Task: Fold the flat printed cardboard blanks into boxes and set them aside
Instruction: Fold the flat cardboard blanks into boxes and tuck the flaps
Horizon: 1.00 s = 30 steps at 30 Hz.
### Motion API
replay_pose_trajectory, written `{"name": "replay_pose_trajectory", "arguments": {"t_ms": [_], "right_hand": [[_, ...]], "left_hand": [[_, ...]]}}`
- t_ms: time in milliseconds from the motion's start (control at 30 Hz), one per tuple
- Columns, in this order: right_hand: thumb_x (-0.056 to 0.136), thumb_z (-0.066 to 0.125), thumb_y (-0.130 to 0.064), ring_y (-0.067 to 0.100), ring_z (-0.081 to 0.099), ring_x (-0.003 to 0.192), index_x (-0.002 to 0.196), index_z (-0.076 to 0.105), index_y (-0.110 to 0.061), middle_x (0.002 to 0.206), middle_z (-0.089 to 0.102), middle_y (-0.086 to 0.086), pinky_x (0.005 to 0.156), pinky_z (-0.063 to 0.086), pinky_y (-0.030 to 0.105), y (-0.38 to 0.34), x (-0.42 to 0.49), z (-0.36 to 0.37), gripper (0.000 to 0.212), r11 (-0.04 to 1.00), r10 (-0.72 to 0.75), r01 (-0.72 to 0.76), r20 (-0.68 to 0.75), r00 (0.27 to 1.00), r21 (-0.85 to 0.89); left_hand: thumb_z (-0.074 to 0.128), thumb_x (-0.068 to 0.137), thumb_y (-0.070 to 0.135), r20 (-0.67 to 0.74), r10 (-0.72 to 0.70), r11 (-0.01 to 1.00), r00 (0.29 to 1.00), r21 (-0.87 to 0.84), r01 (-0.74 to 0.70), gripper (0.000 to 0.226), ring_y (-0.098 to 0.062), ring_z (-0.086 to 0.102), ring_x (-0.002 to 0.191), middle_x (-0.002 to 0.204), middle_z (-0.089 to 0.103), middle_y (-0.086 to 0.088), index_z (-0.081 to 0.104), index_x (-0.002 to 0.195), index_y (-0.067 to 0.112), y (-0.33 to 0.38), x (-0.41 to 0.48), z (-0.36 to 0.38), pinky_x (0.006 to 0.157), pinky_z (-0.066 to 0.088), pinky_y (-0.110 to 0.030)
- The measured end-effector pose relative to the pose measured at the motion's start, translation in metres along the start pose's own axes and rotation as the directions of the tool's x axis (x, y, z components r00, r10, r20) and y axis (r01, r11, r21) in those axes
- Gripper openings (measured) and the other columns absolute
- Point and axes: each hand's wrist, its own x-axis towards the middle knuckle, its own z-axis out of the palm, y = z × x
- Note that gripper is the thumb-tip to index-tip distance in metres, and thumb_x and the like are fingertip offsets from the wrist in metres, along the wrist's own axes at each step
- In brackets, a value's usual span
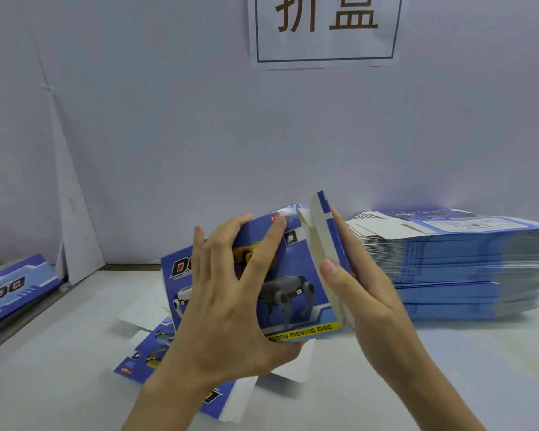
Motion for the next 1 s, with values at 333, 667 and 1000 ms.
{"name": "replay_pose_trajectory", "arguments": {"t_ms": [333,667,1000], "right_hand": [[0.093,0.042,-0.043,-0.001,0.040,0.136,0.140,0.041,-0.049,0.144,0.044,-0.028,0.104,0.044,0.024,0.003,0.000,-0.002,0.047,0.978,0.008,-0.003,0.023,1.000,-0.208],[0.088,0.034,-0.066,-0.018,0.003,0.141,0.139,0.024,-0.065,0.153,0.012,-0.040,0.117,0.016,0.022,0.000,-0.006,0.008,0.052,0.915,0.029,-0.028,-0.004,1.000,-0.403],[0.080,0.045,-0.070,-0.007,0.011,0.145,0.143,0.008,-0.065,0.155,0.011,-0.035,0.117,0.029,0.042,-0.004,-0.006,0.009,0.072,0.859,-0.004,0.045,0.081,0.997,-0.511]], "left_hand": [[0.057,0.060,0.072,0.001,-0.023,1.000,1.000,0.020,0.023,0.110,-0.032,0.032,0.138,0.146,0.023,-0.012,0.011,0.149,0.030,0.002,0.001,0.001,0.114,0.009,-0.059],[0.061,0.059,0.067,0.006,-0.016,1.000,1.000,0.002,0.016,0.110,-0.028,0.026,0.138,0.144,0.023,-0.014,0.012,0.151,0.030,0.007,-0.001,0.001,0.112,0.016,-0.066],[0.061,0.055,0.066,0.015,-0.016,0.999,1.000,0.048,0.015,0.111,-0.034,0.031,0.130,0.142,0.028,-0.017,0.018,0.151,0.030,0.009,-0.001,-0.003,0.098,0.040,-0.060]]}}
